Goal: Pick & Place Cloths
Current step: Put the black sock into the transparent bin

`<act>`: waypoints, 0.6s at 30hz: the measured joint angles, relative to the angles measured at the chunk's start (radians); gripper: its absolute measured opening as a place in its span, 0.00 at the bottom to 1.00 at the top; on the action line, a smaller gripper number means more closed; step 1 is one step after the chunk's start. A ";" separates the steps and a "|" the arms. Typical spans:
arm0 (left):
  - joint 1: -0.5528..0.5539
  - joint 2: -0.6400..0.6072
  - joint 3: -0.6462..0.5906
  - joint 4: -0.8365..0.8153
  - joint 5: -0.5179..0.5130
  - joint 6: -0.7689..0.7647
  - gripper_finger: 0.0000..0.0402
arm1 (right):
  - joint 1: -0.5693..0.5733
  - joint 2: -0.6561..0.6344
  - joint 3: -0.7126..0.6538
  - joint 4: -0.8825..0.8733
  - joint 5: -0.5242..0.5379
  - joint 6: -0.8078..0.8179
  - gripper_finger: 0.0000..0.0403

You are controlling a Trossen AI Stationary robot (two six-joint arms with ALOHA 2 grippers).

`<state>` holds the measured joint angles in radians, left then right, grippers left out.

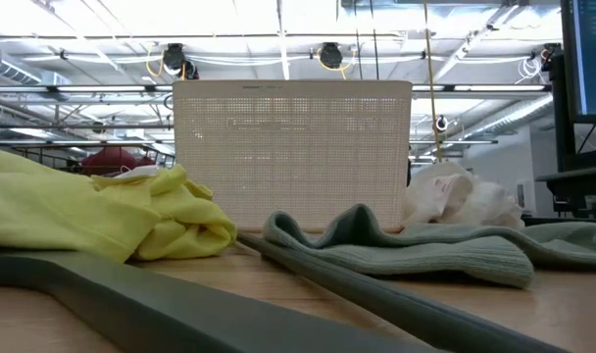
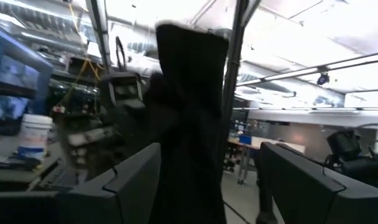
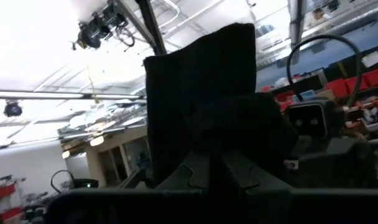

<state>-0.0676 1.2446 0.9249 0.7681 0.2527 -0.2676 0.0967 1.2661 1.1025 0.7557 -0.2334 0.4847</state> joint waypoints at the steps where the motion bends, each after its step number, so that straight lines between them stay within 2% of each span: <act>1: -0.010 0.003 0.000 0.000 0.000 0.000 0.69 | -0.005 0.018 0.017 0.000 -0.009 0.000 0.00; 9: -0.076 0.014 0.000 -0.001 -0.086 0.013 0.69 | -0.038 0.130 0.135 0.001 -0.034 0.004 0.00; 18: -0.093 0.015 0.000 -0.046 -0.174 0.031 0.69 | -0.037 0.241 0.235 0.004 -0.034 0.021 0.00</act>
<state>-0.1604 1.2595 0.9249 0.7225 0.0784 -0.2371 0.0593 1.5067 1.3373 0.7594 -0.2674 0.5061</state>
